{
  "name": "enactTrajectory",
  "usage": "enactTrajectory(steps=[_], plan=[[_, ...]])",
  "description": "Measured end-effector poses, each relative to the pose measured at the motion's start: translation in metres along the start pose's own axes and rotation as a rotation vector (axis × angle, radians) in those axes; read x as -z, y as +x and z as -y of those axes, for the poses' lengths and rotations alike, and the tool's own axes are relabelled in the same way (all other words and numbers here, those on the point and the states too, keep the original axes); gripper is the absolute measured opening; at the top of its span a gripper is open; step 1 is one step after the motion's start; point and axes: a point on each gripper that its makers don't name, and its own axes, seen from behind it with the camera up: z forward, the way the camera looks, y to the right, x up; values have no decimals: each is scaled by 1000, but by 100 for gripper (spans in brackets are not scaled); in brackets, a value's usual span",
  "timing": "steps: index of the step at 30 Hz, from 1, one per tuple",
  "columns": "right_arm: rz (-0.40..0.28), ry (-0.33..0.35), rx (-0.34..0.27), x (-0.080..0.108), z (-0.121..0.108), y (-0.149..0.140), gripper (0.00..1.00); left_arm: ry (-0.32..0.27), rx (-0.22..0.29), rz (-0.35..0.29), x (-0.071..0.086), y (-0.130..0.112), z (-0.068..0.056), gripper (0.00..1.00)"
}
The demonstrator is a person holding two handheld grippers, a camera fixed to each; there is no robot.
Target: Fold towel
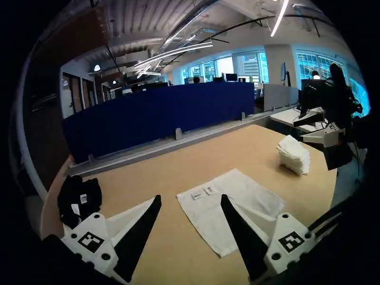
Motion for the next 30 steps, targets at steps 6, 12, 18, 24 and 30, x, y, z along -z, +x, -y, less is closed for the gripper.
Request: enactTrajectory(steps=[6, 12, 18, 24, 30], plan=[[50, 19, 6, -7, 7, -32, 100, -30, -17, 50, -8, -31, -13, 93], [96, 35, 8, -14, 14, -62, 100, -58, -33, 98, -16, -61, -25, 93], [140, 50, 11, -21, 21, -91, 100, -82, -34, 140, -26, -87, -37, 93], [181, 66, 16, -28, 28, -118, 100, -107, -31, 187, -34, -115, -45, 93], [223, 81, 20, -34, 33, -142, 100, -133, -60, 239, -40, -143, -52, 93]])
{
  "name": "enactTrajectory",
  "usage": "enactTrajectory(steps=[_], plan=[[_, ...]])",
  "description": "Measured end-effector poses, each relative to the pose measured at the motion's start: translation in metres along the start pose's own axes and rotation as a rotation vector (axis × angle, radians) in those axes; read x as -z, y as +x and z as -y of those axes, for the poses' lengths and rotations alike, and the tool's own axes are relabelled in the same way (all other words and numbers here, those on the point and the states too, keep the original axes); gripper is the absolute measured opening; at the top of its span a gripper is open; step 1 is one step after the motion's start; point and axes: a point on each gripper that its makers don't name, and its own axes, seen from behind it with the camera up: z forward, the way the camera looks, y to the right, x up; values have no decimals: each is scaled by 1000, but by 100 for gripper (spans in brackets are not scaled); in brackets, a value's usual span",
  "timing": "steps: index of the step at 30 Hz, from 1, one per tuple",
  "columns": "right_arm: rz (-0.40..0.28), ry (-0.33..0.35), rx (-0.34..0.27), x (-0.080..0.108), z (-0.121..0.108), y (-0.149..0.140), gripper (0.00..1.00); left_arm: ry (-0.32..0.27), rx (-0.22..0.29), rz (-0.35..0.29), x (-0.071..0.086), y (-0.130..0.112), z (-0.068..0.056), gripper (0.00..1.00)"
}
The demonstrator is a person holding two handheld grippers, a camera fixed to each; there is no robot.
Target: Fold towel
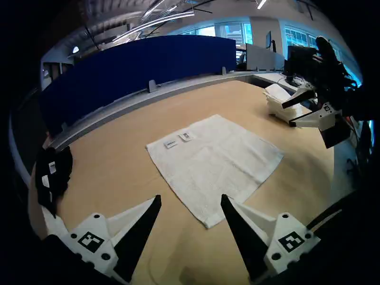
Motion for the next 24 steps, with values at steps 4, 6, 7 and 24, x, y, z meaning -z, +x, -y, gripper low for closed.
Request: enactTrajectory(steps=[4, 6, 7, 24], plan=[[31, 13, 4, -7, 4, -16, 100, -16, -5, 35, -9, -17, -6, 93], [47, 18, 6, -11, 6, -24, 100, -23, -3, 52, -13, -24, -9, 93], [54, 20, 7, -12, 6, -28, 100, -26, -2, 59, -15, -27, -10, 93], [173, 60, 5, -29, 16, -89, 100, -77, 18, 152, -41, -62, -29, 93]])
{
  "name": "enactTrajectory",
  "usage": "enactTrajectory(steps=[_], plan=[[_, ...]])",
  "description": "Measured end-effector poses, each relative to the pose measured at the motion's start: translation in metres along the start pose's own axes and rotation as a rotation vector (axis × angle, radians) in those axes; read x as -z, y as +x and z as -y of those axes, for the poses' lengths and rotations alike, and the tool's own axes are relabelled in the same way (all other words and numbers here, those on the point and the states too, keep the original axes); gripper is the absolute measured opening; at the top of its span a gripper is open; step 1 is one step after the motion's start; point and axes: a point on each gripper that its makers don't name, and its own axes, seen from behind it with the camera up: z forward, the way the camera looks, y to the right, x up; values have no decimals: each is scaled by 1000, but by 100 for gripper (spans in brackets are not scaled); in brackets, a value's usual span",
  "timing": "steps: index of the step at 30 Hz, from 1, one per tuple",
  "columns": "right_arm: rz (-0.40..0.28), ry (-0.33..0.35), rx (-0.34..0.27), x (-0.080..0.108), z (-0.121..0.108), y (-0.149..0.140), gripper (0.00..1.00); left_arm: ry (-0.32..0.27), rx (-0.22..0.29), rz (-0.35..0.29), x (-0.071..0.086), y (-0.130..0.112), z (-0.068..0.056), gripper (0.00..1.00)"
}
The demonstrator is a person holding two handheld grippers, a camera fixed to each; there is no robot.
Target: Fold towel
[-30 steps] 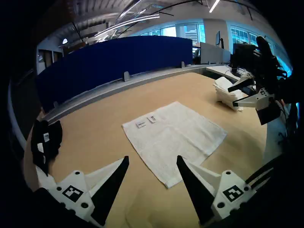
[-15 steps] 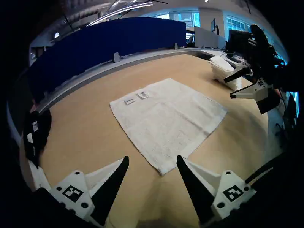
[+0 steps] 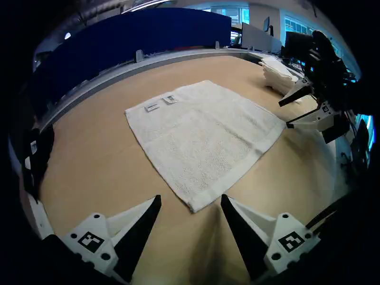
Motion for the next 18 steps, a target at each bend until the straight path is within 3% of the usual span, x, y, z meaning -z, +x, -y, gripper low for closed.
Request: enactTrajectory(steps=[14, 18], plan=[[19, 15, -11, -6, -1, -10, 100, -17, 11, 18, -6, -4, -5, 93], [26, 28, -11, -6, 2, -12, 93, -14, 13, 15, -5, -5, -6, 92]])
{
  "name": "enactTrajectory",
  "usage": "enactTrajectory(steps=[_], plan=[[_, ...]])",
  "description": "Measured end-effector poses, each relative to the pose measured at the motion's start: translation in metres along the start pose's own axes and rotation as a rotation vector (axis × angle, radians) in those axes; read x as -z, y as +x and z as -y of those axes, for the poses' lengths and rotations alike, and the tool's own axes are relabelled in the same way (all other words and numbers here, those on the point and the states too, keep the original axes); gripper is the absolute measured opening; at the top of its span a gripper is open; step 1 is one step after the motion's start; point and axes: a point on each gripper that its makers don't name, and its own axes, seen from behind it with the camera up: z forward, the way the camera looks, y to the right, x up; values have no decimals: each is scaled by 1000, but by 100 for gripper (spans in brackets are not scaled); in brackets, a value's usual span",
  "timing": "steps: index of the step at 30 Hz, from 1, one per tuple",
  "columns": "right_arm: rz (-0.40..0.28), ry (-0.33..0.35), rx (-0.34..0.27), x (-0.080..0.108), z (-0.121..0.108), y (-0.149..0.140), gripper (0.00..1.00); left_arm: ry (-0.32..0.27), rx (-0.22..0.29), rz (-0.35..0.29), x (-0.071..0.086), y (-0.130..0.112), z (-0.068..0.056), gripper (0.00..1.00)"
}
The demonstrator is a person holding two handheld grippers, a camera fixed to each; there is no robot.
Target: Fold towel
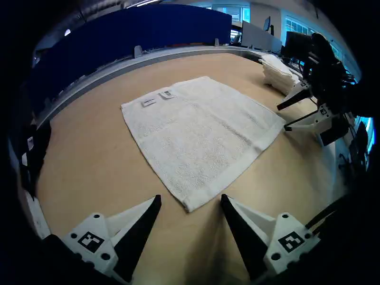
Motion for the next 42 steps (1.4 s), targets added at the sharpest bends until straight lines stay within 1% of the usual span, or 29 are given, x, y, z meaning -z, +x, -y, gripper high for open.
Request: enactTrajectory(steps=[3, 5, 7, 9, 13, 15, 17, 21, 27, 29, 31, 33, 36, 39, 42], plan=[[6, 14, 2, -1, 3, -2, 86, 6, 4, 1, 1, -1, -1, 90], [5, 16, 5, -2, 4, -3, 82, 10, 7, 4, 1, -1, -1, 86], [5, 22, 5, -2, 6, -3, 78, 13, 9, 6, 0, -1, -2, 79], [6, 30, 4, -2, 7, -4, 72, 14, 9, 7, 0, -1, -3, 72], [9, 46, -1, -3, 10, -3, 62, 13, 6, 7, -1, 0, -6, 65], [9, 50, 0, -4, 11, -3, 59, 12, 6, 8, -1, 0, -7, 61], [9, 53, 2, -4, 12, -3, 54, 12, 5, 8, -2, 0, -8, 58], [10, 56, 3, -4, 13, -3, 48, 11, 8, 11, -2, 0, -9, 54], [10, 48, -15, -4, 9, -3, 29, 10, 9, 22, 0, -1, -6, 50], [11, 43, -18, -4, 7, -3, 24, 22, 11, 25, -1, -1, -2, 36], [12, 39, -19, -4, 7, -3, 22, 30, 13, 28, -1, -1, 0, 22], [11, 37, -17, -4, 6, -2, 20, 34, 15, 30, -2, -1, 0, 21], [8, 26, -18, -5, 5, 0, 17, 33, 5, 30, -1, -1, -1, 18], [4, 23, -27, -5, 5, 3, 15, 33, 9, 34, -1, -2, -1, 15], [-2, 28, -37, -4, 4, 6, 12, 33, 22, 35, -1, -1, -2, 15]])
